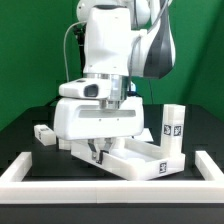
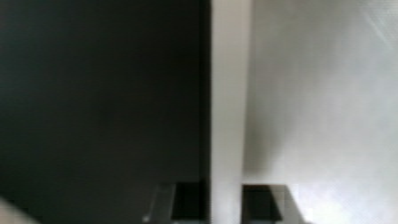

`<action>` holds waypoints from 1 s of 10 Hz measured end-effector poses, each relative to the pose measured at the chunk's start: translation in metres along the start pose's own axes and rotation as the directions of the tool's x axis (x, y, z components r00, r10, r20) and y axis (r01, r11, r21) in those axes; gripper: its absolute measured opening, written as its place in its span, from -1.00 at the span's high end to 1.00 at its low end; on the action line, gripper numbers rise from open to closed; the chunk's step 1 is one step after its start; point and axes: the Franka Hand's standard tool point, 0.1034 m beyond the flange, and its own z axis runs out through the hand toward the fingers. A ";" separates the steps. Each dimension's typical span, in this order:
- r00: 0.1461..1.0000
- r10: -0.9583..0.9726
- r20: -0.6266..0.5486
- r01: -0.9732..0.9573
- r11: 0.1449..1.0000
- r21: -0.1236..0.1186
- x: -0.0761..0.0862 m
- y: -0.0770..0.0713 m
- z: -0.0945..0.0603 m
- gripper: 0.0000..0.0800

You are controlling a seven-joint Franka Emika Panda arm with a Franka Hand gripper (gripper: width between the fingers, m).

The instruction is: Assemble desk

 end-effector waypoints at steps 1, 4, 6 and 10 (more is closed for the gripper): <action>1.000 -0.023 0.004 0.023 1.000 0.001 -0.005 0.001 0.001 0.84; 0.975 -0.221 0.015 0.222 0.975 -0.012 -0.004 0.007 0.000 0.84; 0.824 -0.566 0.024 0.567 0.821 -0.069 0.028 0.019 0.003 0.84; 0.747 -0.663 0.044 0.664 0.743 -0.081 0.042 0.020 0.005 0.81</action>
Offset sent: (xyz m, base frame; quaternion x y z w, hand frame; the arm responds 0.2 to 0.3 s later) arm 0.0000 0.0000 0.0000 0.0000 0.0000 -0.1938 0.9810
